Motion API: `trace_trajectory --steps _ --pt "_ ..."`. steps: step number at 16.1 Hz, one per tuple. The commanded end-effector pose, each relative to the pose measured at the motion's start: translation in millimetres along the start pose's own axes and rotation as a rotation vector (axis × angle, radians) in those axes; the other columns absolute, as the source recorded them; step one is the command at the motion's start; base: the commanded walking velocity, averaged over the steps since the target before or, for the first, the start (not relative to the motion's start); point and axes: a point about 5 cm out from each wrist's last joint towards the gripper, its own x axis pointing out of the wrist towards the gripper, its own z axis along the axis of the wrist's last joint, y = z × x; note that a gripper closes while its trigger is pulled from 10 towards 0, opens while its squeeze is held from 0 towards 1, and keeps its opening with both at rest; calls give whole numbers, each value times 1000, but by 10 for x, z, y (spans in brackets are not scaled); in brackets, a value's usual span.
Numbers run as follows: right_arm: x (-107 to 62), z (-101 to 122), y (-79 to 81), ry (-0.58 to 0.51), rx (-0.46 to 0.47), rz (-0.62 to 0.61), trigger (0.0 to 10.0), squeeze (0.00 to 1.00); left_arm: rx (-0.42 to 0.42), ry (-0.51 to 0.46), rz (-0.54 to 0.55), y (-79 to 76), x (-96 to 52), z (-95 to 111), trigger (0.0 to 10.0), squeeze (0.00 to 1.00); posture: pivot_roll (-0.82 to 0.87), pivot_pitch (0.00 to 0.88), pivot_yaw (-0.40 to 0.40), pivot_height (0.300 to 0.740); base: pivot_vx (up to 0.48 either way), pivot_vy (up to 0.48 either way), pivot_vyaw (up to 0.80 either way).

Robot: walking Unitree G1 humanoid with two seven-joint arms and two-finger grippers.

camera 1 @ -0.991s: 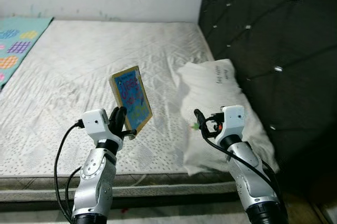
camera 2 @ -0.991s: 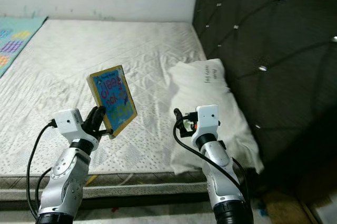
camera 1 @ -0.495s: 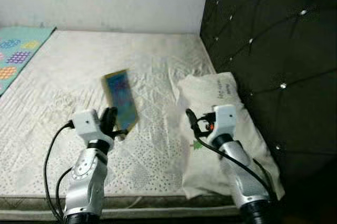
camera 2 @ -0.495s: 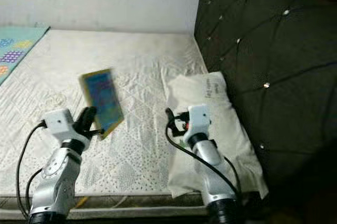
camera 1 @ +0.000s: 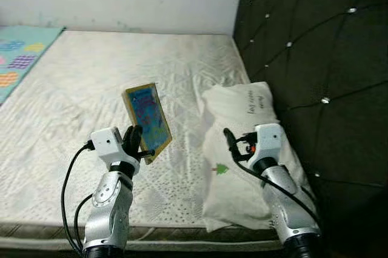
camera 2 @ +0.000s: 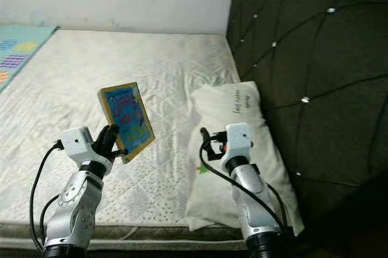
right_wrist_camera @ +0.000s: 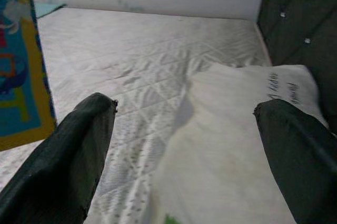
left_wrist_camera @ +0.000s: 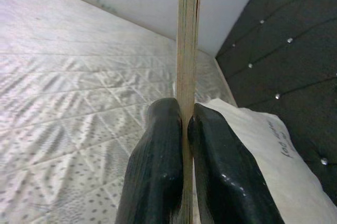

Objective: Clean up the room

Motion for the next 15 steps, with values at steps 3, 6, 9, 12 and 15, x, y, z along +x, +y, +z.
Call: trace_trajectory --steps 3,6,9,12,15 --pt "-4 20 -23 -1 -6 -12 10000 0 5 -29 -23 -50 15 66 10000 0 -117 38 -16 740 0 411 0" --pt "-13 9 -37 3 -10 -17 10000 0 3 -26 -25 -58 15 64 10000 0 -119 39 -15 740 0 480 0" --pt "-9 9 -41 3 -13 -18 10000 0 7 -28 -26 -59 24 66 10000 0 -120 35 -15 740 0 480 0" --pt "2 11 -22 0 -17 -9 10000 0 11 -46 -30 -56 25 82 10000 0 -119 21 -14 740 0 160 0" --pt "18 14 -23 2 -17 -10 10000 0 8 -49 -50 -52 31 96 10000 0 -118 15 -14 740 0 0 0"
